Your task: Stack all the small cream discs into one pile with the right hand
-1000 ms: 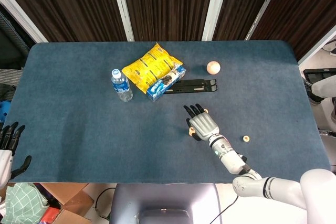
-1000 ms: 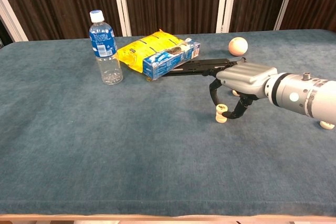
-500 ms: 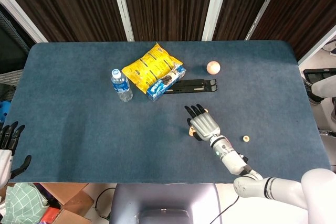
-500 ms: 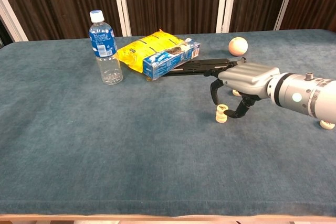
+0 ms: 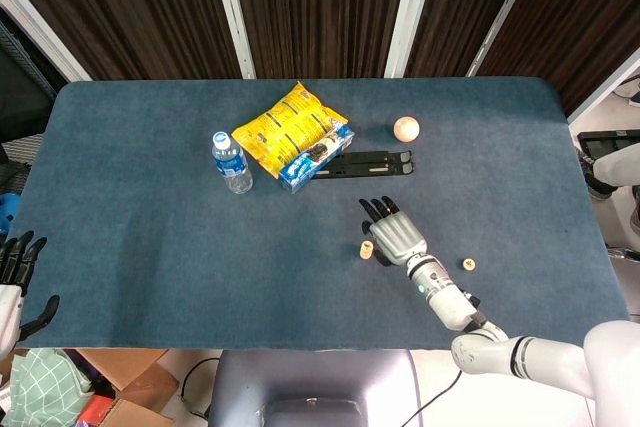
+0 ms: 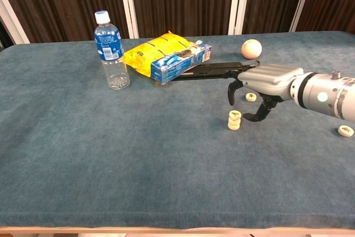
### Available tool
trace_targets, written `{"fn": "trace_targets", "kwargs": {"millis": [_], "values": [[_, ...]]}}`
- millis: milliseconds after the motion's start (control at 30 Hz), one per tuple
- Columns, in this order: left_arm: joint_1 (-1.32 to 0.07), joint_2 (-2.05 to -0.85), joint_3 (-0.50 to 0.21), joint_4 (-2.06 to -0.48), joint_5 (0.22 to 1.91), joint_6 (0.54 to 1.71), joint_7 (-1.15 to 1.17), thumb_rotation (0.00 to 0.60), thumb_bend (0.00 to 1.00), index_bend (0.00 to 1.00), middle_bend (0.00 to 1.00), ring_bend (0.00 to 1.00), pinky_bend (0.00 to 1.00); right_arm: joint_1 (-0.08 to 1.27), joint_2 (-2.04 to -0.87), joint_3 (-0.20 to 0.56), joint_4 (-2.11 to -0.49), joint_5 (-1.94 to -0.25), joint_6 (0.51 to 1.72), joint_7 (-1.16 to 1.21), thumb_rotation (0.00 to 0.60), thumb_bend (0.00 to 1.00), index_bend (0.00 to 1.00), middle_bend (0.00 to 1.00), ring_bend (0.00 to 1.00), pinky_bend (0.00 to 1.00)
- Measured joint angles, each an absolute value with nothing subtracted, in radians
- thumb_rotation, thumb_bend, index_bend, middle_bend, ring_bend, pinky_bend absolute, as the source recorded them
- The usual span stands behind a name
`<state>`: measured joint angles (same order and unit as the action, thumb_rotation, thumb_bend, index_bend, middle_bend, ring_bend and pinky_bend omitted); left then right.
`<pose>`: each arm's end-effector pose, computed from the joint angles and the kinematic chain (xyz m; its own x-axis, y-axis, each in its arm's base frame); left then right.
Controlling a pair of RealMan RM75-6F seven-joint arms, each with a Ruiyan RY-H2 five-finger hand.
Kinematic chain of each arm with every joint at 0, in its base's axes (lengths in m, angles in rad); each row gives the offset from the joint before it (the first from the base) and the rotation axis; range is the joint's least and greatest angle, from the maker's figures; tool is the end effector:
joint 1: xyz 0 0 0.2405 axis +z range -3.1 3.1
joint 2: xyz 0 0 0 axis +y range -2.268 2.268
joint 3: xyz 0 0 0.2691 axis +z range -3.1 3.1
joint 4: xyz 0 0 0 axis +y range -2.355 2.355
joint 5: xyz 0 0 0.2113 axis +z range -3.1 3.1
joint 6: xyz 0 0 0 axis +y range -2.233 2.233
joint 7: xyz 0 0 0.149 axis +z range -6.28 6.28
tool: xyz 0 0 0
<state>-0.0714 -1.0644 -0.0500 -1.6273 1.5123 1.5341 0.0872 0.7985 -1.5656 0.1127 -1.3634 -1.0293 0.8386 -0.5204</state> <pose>-0.3215 0.1827 0.1863 0.5078 -0.0447 0.8603 0.8611 -0.0049 -0.5085 -0.1813 -0.3685 -0.0374 0.6694 -0.2880 0.6848 -0.7295 -0.4290 0.5327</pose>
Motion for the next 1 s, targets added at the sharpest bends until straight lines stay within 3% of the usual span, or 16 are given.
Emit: {"fn": "trace_targets", "kwargs": {"millis": [1000], "values": [[-0.074,-1.068,-0.053,-1.629,1.510,1.533,0.092,0.600,0.35,0.00,0.00,0.00,0.09,0.823,-1.556,0.059,-1.412,-0.979,0.831,-0.601,0.600,0.49,0.45,0.02,0.00,0.00]]}}
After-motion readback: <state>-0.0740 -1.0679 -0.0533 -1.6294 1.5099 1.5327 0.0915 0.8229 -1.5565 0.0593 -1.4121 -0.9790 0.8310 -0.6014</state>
